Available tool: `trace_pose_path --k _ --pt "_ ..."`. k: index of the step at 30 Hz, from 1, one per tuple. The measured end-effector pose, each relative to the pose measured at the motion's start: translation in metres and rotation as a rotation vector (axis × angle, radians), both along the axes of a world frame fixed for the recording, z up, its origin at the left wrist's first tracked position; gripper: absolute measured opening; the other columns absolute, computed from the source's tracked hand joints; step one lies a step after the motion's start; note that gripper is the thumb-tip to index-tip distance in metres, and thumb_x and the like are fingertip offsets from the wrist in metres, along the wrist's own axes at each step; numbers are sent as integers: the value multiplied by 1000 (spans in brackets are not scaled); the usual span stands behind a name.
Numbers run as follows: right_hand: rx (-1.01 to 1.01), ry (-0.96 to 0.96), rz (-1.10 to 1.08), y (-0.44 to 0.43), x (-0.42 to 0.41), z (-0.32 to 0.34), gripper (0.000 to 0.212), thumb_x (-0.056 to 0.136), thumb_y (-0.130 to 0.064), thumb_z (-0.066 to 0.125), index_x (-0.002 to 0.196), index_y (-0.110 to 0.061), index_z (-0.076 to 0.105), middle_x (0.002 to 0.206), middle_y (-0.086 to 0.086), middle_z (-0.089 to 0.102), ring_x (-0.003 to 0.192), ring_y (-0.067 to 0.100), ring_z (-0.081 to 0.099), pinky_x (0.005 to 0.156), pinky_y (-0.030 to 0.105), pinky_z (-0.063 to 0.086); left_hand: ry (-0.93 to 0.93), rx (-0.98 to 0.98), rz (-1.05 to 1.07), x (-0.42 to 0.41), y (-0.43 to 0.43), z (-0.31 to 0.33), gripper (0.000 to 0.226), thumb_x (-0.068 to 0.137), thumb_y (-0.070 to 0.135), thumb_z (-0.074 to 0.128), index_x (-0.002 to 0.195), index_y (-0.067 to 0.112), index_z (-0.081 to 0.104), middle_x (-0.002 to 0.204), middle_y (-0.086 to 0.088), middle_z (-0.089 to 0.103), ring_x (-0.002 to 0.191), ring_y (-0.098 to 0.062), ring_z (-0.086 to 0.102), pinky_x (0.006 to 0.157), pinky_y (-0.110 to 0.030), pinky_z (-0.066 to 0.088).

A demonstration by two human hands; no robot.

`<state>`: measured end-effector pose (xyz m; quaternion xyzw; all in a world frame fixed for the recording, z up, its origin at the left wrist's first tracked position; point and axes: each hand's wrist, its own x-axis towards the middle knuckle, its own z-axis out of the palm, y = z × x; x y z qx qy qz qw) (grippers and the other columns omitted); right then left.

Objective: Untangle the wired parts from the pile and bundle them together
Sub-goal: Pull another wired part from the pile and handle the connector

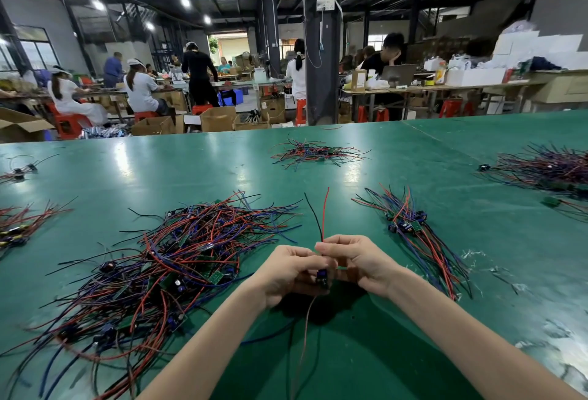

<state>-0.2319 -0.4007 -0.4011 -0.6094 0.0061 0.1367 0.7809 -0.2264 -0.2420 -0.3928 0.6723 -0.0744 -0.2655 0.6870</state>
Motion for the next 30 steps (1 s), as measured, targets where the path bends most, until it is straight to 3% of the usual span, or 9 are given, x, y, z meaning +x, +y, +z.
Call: trace_pose_path --k 3,8,11,14,17,21,24,30 --pt "-37 0 12 0 0 0 22 56 -25 81 68 -11 70 69 5 65 56 12 57 57 22 49 -30 -3 -16 -1 0 0 8 84 2 66 88 -4 67 72 -13 68 56 -20 65 54 -28 55" --pt "-146 -64 -115 1 2 -5 21 53 -23 84 51 -12 67 50 3 52 43 9 40 44 19 34 -108 37 -25 -1 -2 -3 14 84 -2 62 94 -12 61 71 -16 66 54 -22 65 55 -28 54" --pt "-240 -131 -251 3 8 -8 23 63 -13 85 54 -10 64 44 2 51 39 10 35 40 20 30 -157 96 -27 -1 -3 -6 14 83 -1 64 70 -3 58 67 -16 63 52 -22 63 54 -27 53" --pt "-340 -178 -404 -3 14 -9 22 66 -12 84 63 -4 64 53 4 60 44 12 37 45 23 33 -146 85 -52 -4 -9 -10 24 82 -3 65 61 2 55 61 -16 62 49 -22 63 50 -27 53" --pt "-401 -211 -457 -10 17 -9 23 66 -15 85 61 -6 65 55 5 59 43 10 38 47 24 34 -133 47 -30 -4 -14 -10 28 80 -4 66 55 6 59 59 -13 63 49 -23 62 56 -33 57" --pt "-549 -295 -590 -18 27 -7 26 67 -18 85 52 -16 63 47 -7 57 43 3 42 46 13 34 -110 7 -3 -7 -16 -11 31 79 -6 67 52 5 58 57 -15 59 44 -22 58 51 -31 55" --pt "-634 -334 -623 -20 33 -7 23 70 -19 83 57 -14 65 51 -8 58 49 4 46 47 9 35 -90 -32 32 -7 -18 -11 28 80 -8 65 55 0 55 54 -17 58 41 -23 55 49 -30 54" --pt "-712 -361 -692 -24 35 -6 21 74 -23 80 64 -9 68 59 -4 61 55 3 49 65 21 36 -87 -66 50 -6 -19 -12 30 81 -9 63 53 -1 55 54 -18 59 42 -23 55 51 -31 56"
